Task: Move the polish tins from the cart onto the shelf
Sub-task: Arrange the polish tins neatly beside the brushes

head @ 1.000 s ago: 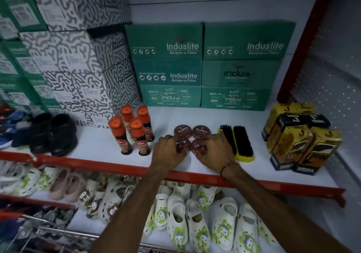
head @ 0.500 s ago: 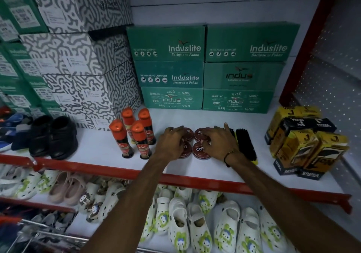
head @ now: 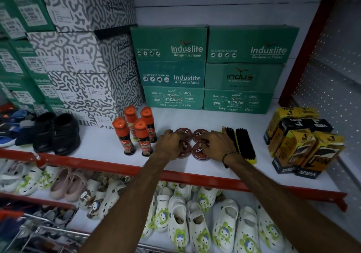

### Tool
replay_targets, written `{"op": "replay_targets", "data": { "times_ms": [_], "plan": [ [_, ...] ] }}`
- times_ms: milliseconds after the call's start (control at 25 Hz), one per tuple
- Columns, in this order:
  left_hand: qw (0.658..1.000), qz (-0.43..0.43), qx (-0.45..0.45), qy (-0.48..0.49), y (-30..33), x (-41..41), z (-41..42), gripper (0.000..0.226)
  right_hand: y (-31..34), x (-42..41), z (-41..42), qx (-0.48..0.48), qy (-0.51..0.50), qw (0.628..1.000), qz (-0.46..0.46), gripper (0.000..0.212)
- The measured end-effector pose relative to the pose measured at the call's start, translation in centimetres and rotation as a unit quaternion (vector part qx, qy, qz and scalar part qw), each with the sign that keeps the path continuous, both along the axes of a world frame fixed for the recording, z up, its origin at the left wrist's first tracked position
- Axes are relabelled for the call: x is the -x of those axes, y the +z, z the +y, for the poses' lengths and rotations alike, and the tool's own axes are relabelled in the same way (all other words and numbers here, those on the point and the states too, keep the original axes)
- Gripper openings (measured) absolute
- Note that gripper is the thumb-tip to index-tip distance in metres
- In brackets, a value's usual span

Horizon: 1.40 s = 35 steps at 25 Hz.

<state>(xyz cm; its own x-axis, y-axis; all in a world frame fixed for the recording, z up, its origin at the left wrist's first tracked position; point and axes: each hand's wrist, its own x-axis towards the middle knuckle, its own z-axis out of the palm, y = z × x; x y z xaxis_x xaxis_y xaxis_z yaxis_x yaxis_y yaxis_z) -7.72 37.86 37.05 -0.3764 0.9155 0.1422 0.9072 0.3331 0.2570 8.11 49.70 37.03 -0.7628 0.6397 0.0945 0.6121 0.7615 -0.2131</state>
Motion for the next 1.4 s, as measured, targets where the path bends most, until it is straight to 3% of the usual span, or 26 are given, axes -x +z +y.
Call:
{"op": "replay_targets", "data": {
  "times_ms": [680, 920, 1160, 1280, 1400],
  "plan": [
    [0.999, 0.029, 0.040, -0.005, 0.8, -0.3, 0.2, 0.048, 0.0, 0.1, -0.1, 0.001, -0.018, 1.000, 0.009, 0.041],
    [0.998, 0.009, -0.054, -0.025, 0.7, -3.2, 1.4, 0.052, 3.2, -4.3, 2.1, 0.029, -0.059, 0.986, 0.151, 0.039],
    [0.991, 0.037, -0.003, -0.130, 0.1, -9.6, 4.0, 0.075, 4.0, -10.9, 2.9, 0.074, -0.052, 0.995, 0.029, 0.059],
    [0.991, 0.052, 0.015, -0.125, -0.3, -10.9, 4.4, 0.078, 2.9, -12.1, 2.5, 0.067, -0.048, 0.996, 0.020, 0.054],
    [0.992, 0.038, 0.024, -0.115, -0.5, -11.4, 4.4, 0.080, 1.7, -13.0, 2.7, 0.070, -0.049, 0.996, -0.009, 0.064]
  ]
}}
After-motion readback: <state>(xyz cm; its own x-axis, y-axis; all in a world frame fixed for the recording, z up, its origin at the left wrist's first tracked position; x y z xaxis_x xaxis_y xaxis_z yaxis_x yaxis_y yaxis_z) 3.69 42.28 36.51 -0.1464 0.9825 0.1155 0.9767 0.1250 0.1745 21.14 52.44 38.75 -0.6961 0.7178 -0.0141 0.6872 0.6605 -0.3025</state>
